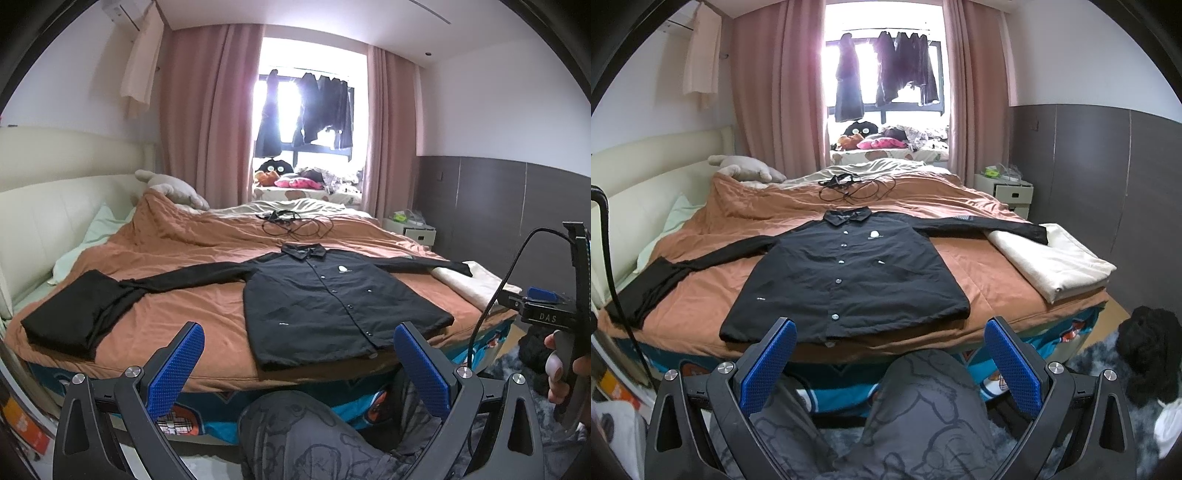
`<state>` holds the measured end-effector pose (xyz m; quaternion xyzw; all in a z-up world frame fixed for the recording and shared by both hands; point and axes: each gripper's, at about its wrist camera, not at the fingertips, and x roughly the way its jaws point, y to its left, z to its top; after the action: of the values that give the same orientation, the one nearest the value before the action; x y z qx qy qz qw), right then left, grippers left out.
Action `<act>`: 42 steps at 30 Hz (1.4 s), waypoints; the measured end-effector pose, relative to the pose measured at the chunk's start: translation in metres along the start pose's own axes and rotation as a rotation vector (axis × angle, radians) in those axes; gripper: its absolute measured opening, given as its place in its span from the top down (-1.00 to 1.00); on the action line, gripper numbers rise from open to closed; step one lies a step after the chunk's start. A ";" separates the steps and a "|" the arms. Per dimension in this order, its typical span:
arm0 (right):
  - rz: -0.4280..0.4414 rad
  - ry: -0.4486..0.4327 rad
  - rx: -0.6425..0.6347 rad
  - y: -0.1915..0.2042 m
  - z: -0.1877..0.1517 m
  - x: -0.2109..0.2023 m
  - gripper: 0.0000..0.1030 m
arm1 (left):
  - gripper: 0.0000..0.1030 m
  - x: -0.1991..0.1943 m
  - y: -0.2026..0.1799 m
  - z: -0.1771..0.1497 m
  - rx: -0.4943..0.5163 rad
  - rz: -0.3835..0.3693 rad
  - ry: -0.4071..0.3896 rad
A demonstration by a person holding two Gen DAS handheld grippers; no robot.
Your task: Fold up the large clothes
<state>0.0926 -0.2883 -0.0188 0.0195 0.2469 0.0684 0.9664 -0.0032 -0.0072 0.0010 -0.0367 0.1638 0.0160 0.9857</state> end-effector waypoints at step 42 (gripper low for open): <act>0.022 -0.024 -0.027 0.004 0.014 0.030 -0.98 | -0.99 0.021 0.012 -0.002 -0.036 0.040 0.052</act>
<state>0.1247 -0.2804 -0.0209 0.0098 0.2342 0.0821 0.9687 0.0154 0.0050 -0.0086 -0.0514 0.1899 0.0378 0.9797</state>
